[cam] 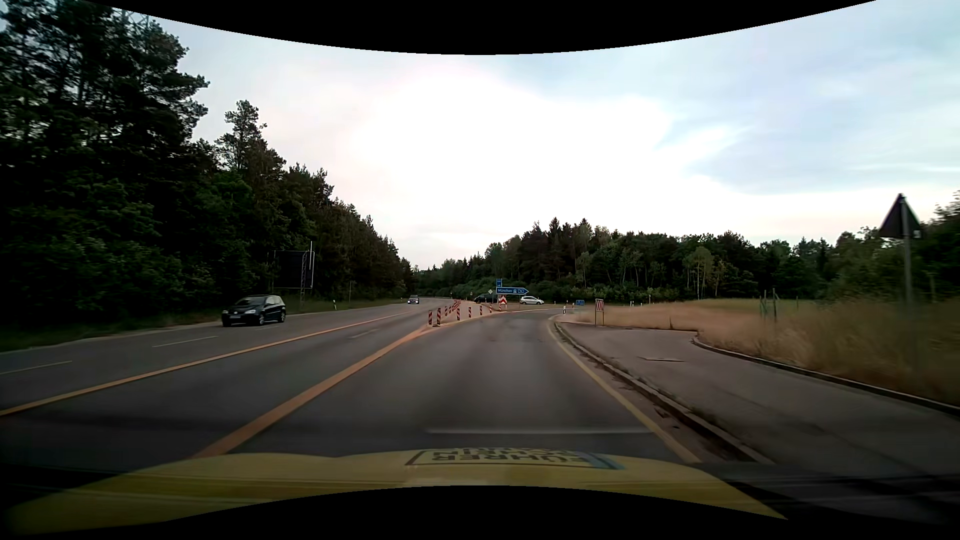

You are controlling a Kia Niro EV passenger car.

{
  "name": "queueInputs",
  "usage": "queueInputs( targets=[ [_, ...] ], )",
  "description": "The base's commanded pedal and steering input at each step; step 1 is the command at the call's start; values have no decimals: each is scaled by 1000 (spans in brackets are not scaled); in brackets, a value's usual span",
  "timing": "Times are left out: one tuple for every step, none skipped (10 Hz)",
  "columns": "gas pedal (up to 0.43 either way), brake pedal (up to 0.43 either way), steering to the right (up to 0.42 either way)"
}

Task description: Follow the waypoints while adhering to traffic rules and regulations

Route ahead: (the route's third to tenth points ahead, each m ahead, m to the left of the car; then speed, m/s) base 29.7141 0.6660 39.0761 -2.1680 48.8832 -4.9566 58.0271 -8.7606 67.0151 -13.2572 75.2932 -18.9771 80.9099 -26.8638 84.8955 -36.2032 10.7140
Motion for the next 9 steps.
queueInputs(
  targets=[
    [87,0,14],
    [87,0,15],
    [87,0,15],
    [87,0,15],
    [87,0,15],
    [87,0,15],
    [87,0,16],
    [87,0,16],
    [87,0,18]
  ],
)
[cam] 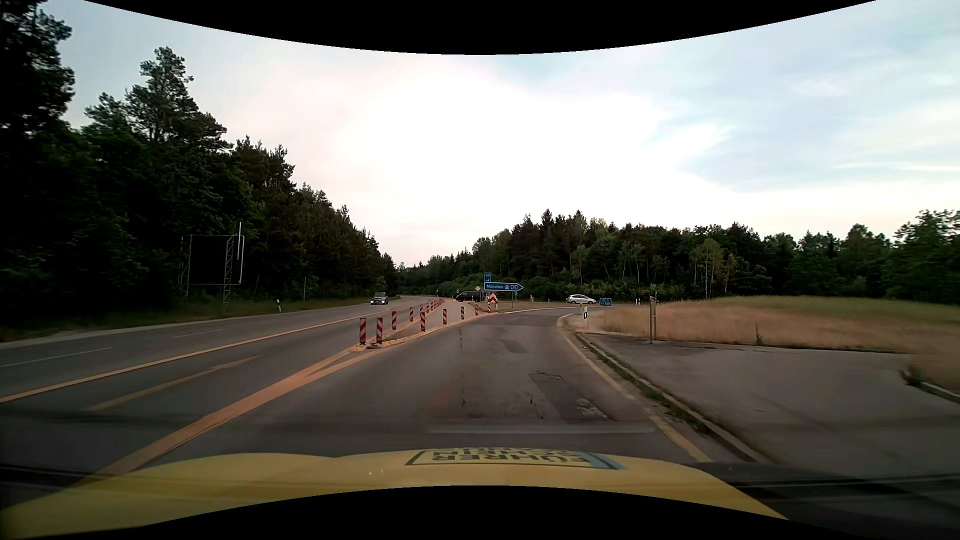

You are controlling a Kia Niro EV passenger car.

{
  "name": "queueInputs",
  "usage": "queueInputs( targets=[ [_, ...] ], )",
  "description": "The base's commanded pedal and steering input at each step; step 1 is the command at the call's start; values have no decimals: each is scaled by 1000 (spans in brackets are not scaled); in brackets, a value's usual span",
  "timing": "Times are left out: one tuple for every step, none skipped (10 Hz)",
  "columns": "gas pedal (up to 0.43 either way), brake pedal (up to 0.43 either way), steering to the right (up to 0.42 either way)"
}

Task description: Follow the waypoints while adhering to traffic rules and regulations

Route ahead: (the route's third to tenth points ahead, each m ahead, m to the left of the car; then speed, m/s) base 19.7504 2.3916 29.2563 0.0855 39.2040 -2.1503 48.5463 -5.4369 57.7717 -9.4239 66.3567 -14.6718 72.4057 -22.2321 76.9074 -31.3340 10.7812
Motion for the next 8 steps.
queueInputs(
  targets=[
    [79,0,19],
    [67,0,20],
    [67,0,20],
    [67,0,21],
    [47,0,23],
    [47,0,24],
    [47,0,25],
    [47,0,26]
  ],
)
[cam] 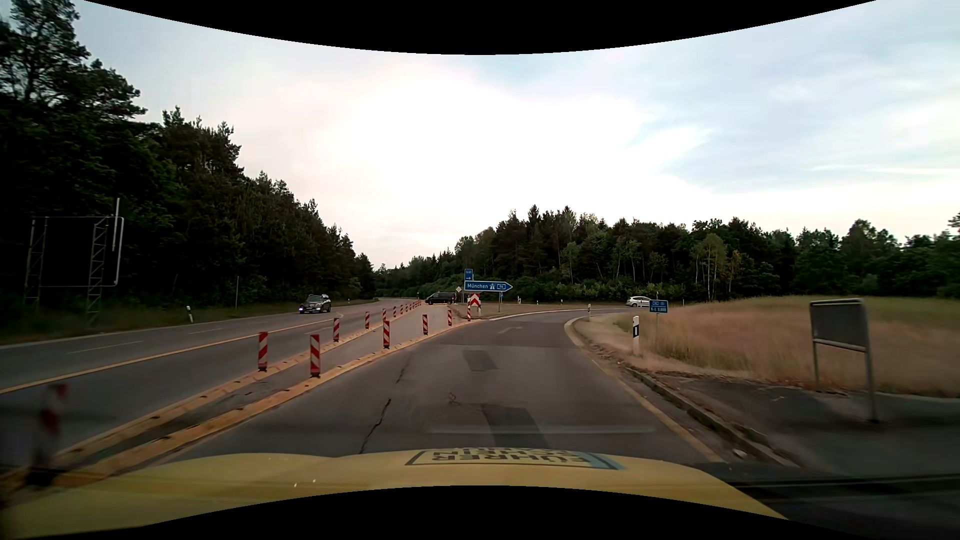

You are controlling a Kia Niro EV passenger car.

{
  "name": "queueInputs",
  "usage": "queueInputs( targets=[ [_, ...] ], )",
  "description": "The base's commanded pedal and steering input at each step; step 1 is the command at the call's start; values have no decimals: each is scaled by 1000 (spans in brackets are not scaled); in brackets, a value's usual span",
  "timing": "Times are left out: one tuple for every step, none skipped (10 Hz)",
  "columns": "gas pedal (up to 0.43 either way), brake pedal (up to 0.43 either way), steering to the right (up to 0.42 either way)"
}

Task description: Follow the waypoints while adhering to traffic rules and regulations

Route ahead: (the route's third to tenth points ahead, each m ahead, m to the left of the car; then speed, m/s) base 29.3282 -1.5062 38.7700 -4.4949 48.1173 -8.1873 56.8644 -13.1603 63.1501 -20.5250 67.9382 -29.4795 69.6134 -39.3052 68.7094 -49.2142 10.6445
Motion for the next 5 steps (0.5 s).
queueInputs(
  targets=[
    [47,0,27],
    [47,0,28],
    [47,0,28],
    [47,0,28],
    [47,0,28]
  ],
)
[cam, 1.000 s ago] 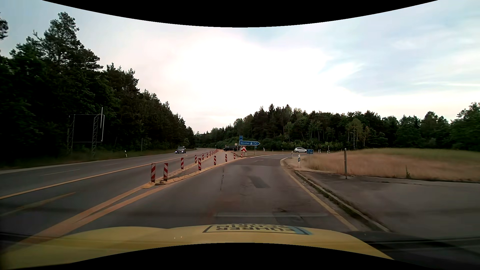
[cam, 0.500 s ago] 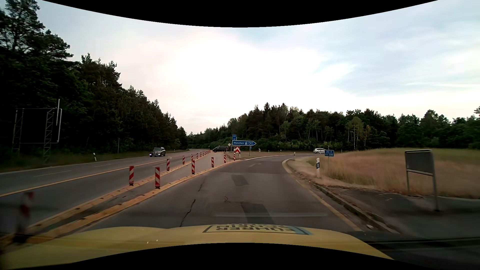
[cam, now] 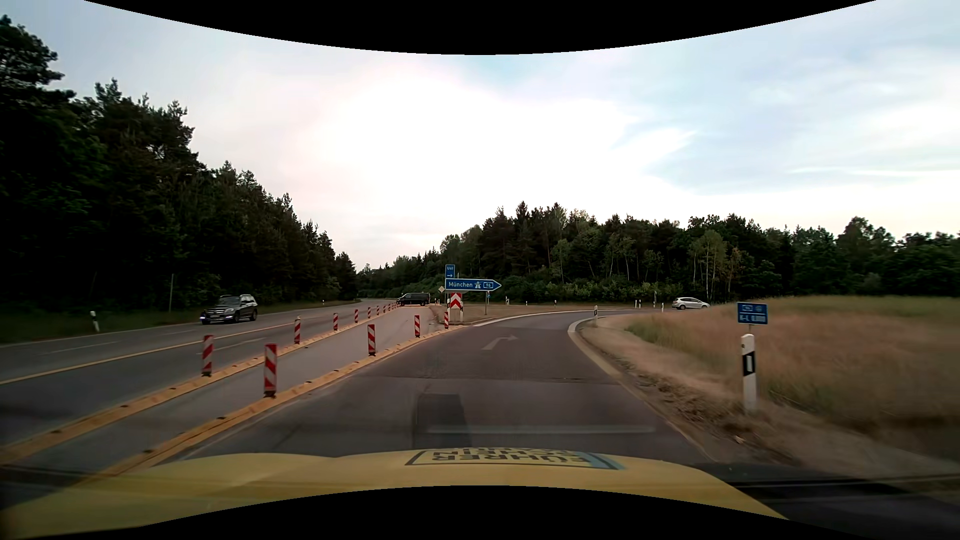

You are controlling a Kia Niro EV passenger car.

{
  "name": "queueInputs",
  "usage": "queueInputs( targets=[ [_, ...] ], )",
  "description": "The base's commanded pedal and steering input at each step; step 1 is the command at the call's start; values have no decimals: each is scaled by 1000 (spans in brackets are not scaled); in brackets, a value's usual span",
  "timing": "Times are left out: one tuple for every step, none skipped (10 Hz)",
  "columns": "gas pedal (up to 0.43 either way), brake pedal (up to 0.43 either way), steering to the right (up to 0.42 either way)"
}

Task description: Follow the waypoints while adhering to traffic rules and regulations

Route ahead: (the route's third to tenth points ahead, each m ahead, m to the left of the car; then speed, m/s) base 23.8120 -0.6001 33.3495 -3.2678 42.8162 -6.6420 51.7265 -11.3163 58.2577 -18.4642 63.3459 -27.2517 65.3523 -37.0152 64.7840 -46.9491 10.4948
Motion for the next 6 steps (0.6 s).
queueInputs(
  targets=[
    [47,0,29],
    [47,0,29],
    [47,0,29],
    [47,0,30],
    [47,0,32],
    [47,0,34]
  ],
)
